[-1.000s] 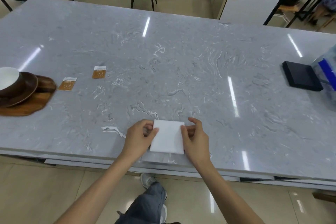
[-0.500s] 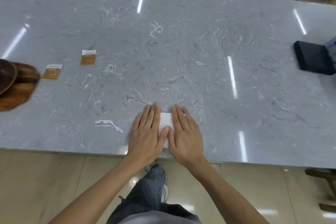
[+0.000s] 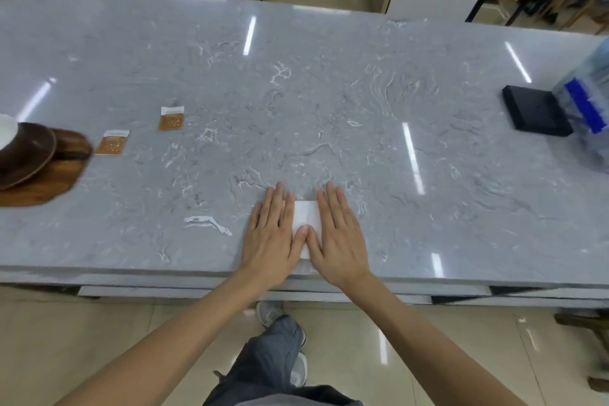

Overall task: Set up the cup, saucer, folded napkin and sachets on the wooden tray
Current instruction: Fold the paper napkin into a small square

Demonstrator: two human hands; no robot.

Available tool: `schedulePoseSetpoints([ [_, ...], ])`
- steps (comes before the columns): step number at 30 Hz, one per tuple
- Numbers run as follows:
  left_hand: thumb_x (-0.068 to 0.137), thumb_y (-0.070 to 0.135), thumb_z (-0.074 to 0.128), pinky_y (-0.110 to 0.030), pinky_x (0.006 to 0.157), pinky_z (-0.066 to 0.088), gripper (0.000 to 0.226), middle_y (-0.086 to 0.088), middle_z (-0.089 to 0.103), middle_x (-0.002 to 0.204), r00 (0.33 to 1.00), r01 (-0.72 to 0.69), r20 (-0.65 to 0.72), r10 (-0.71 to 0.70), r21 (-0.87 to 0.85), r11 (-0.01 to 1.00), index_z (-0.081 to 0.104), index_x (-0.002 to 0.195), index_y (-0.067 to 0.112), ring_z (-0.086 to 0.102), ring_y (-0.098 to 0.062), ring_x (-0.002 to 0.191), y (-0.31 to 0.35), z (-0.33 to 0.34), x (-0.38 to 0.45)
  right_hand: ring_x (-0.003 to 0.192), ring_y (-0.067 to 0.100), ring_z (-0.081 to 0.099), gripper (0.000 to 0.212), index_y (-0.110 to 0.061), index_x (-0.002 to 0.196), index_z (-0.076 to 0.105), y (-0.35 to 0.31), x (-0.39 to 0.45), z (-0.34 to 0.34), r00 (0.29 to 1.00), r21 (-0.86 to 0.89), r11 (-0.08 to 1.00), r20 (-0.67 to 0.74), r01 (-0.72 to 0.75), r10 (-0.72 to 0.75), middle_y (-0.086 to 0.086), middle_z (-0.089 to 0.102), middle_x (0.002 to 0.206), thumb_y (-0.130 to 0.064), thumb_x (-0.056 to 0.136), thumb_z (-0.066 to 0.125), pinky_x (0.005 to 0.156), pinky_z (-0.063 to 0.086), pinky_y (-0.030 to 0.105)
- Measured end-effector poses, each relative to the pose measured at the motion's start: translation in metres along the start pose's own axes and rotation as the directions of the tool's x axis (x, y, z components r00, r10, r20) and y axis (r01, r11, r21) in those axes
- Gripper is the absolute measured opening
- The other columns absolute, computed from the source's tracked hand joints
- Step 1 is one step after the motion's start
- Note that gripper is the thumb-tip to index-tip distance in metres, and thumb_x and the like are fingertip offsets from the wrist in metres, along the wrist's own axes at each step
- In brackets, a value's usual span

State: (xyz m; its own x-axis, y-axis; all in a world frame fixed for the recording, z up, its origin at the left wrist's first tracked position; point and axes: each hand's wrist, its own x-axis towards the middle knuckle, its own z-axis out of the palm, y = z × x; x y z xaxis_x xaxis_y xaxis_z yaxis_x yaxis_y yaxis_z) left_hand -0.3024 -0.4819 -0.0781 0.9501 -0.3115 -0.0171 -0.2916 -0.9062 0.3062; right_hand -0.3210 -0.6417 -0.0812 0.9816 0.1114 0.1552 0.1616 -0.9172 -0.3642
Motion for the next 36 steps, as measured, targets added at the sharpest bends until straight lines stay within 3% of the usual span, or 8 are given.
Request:
schedulePoseSetpoints([
  [4, 0.104, 0.048, 0.018, -0.042, 0.129, 0.008, 0.068, -0.006, 0.007, 0.171, 0.960, -0.273, 0.080, 0.267, 0.082, 0.958, 0.015, 0.161, 0.010, -0.006, -0.018, 0.157, -0.002, -0.005, -0.021, 0.158, 0.019, 0.016, 0.056, -0.010, 0.159, 0.029, 0.012, -0.039, -0.002, 0.977, -0.045, 0.976, 0.001, 0.213, -0.213, 0.004, 0.023, 0.169, -0.029, 0.107, 0.038, 0.124, 0.030, 0.046],
  [11, 0.101, 0.060, 0.020, -0.038, 0.125, -0.014, 0.080, -0.003, -0.010, 0.168, 0.933, -0.342, 0.187, 0.308, 0.189, 0.921, 0.000, 0.161, 0.011, -0.010, -0.020, 0.157, -0.010, -0.005, -0.043, 0.154, 0.022, 0.027, 0.056, -0.010, 0.156, 0.039, 0.018, -0.056, -0.012, 0.965, -0.013, 0.966, 0.051, 0.258, -0.257, 0.006, 0.032, 0.164, -0.035, 0.106, 0.048, 0.125, 0.024, 0.044],
  [14, 0.104, 0.059, 0.027, -0.029, 0.122, -0.015, 0.079, -0.001, -0.013, 0.167, 0.912, -0.377, 0.239, 0.334, 0.162, 0.912, -0.001, 0.162, 0.013, -0.014, -0.016, 0.156, -0.014, -0.012, -0.039, 0.137, 0.025, 0.055, 0.048, -0.008, 0.138, 0.063, 0.019, -0.054, -0.018, 0.943, -0.101, 0.941, -0.037, 0.324, -0.329, 0.009, 0.060, 0.146, -0.032, 0.097, 0.069, 0.111, 0.049, 0.044],
  [19, 0.100, 0.055, 0.048, -0.027, 0.123, 0.023, 0.073, -0.005, 0.023, 0.166, 0.881, -0.472, 0.162, 0.445, 0.226, 0.852, 0.032, 0.157, 0.011, 0.025, -0.014, 0.154, -0.014, -0.025, -0.041, 0.110, 0.018, 0.074, 0.028, -0.015, 0.109, 0.081, 0.022, -0.053, -0.030, 0.871, -0.207, 0.873, -0.135, 0.441, -0.472, 0.003, 0.079, 0.116, -0.030, 0.085, 0.083, 0.085, 0.064, 0.031],
  [23, 0.075, 0.046, 0.085, -0.026, 0.087, 0.060, 0.049, 0.005, 0.076, 0.120, 0.828, -0.546, 0.066, 0.556, 0.314, 0.776, 0.078, 0.116, 0.021, 0.072, -0.011, 0.111, -0.010, -0.041, -0.046, 0.099, 0.019, 0.076, 0.018, -0.015, 0.107, 0.078, 0.026, -0.050, -0.046, 0.856, -0.112, 0.858, -0.079, 0.501, -0.511, 0.001, 0.080, 0.107, -0.025, 0.093, 0.075, 0.079, 0.063, 0.032],
  [27, 0.106, 0.038, 0.042, -0.039, 0.083, 0.052, 0.029, 0.000, 0.072, 0.108, 0.863, -0.447, 0.179, 0.472, -0.164, 0.879, 0.061, 0.125, 0.028, 0.065, -0.020, 0.096, -0.009, -0.075, -0.030, 0.097, 0.013, 0.066, 0.027, -0.022, 0.122, 0.067, 0.021, -0.039, -0.073, 0.935, 0.237, 0.916, 0.071, 0.322, -0.347, -0.003, 0.073, 0.108, -0.038, 0.104, 0.053, 0.078, 0.056, 0.029],
  [32, 0.105, 0.033, 0.050, -0.031, 0.074, 0.053, 0.024, -0.004, 0.071, 0.100, 0.902, -0.187, 0.245, 0.355, -0.519, 0.834, 0.067, 0.112, 0.016, 0.067, -0.017, 0.089, -0.010, -0.107, 0.010, 0.087, 0.003, 0.069, 0.033, -0.023, 0.121, 0.064, 0.019, 0.009, -0.099, 0.952, 0.518, 0.853, 0.226, 0.061, -0.205, -0.010, 0.071, 0.101, -0.036, 0.092, 0.074, 0.072, 0.056, 0.015],
  [36, 0.097, 0.011, 0.067, -0.025, 0.070, 0.059, 0.027, -0.008, 0.067, 0.106, 0.848, 0.101, 0.468, 0.250, -0.606, 0.789, 0.062, 0.122, 0.004, 0.067, -0.016, 0.095, -0.020, -0.104, 0.045, 0.092, 0.018, 0.071, 0.031, -0.011, 0.117, 0.067, 0.022, 0.049, -0.088, 0.891, 0.535, 0.815, 0.451, -0.224, -0.050, 0.002, 0.069, 0.103, -0.022, 0.090, 0.078, 0.076, 0.064, 0.035],
])
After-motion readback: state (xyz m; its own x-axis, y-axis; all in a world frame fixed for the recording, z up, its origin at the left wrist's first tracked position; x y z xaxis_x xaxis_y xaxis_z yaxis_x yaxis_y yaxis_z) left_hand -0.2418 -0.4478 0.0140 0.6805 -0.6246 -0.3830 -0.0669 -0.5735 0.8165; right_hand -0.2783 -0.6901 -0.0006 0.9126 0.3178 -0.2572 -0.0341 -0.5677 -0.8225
